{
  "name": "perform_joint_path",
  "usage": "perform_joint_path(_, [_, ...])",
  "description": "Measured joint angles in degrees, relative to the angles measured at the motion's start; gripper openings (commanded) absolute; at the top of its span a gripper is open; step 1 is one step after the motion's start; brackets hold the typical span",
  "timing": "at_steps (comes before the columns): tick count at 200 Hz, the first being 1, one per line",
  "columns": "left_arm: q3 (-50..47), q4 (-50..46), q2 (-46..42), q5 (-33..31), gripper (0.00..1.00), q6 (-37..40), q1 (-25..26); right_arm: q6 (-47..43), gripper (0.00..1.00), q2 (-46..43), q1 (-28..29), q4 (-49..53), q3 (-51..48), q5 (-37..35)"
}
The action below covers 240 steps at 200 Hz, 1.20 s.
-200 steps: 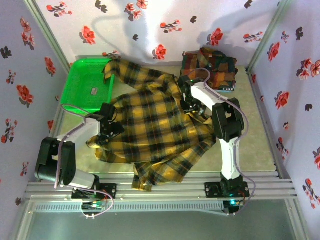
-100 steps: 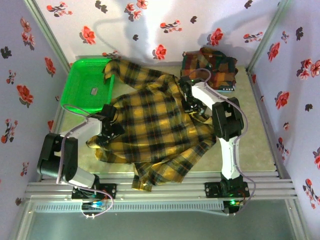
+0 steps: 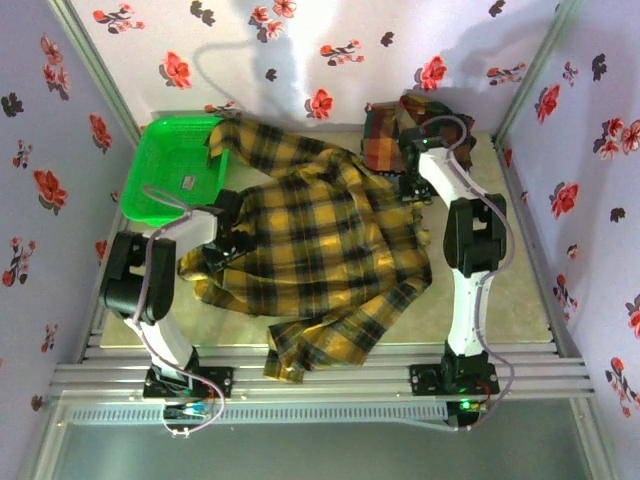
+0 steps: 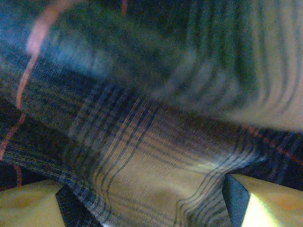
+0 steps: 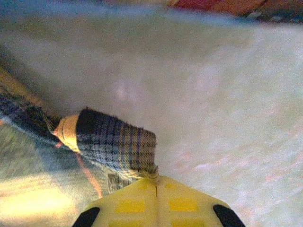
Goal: Fold and stack the long sleeve shirts
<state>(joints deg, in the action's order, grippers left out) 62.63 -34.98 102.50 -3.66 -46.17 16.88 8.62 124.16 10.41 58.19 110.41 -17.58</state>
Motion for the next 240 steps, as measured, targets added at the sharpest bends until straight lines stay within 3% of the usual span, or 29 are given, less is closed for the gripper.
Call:
perform_joint_path(43, [11.5,-2.1,8.6,-0.8,0.79,3.5,-0.2,-3.1,0.01,6.3,-3.4,0.7,11.4,-5.2])
perform_joint_path(65, [15.7,-2.2,11.1,-0.6,0.80,4.9,-0.3,-3.1,0.16,9.4,-4.9,1.3,13.5,-6.0])
perform_joint_path(82, [16.7,-2.2,11.0,-0.1,0.82,5.0,-0.3,-2.6,0.39,10.2,-6.1,2.2,14.3,-6.6])
perform_joint_path(91, [16.8,-2.1,10.6,0.4,0.87,5.2,-0.3,-1.9,0.49,10.0,-6.7,2.6,14.4,-6.5])
perform_joint_path(123, [16.7,-3.6,4.1,2.1,0.90,5.1,0.2,0.8,0.66,1.3,-7.8,2.8,7.8,-1.3])
perform_joint_path(163, [11.0,-6.4,-15.9,2.9,0.91,3.4,2.6,7.4,0.61,-28.1,-6.2,1.5,-18.7,13.4])
perform_joint_path(185, [7.3,-9.8,-20.8,3.1,0.90,3.1,3.0,12.1,0.55,-40.1,-3.4,-0.8,-35.1,21.6])
perform_joint_path(216, [4.0,-13.8,-15.2,1.9,0.87,3.1,3.1,18.8,0.48,-41.7,0.6,-6.7,-54.6,27.1])
perform_joint_path(240, [3.0,-16.3,-11.3,-0.5,0.86,3.0,4.0,22.1,0.47,-38.9,-0.7,-10.5,-59.1,25.2])
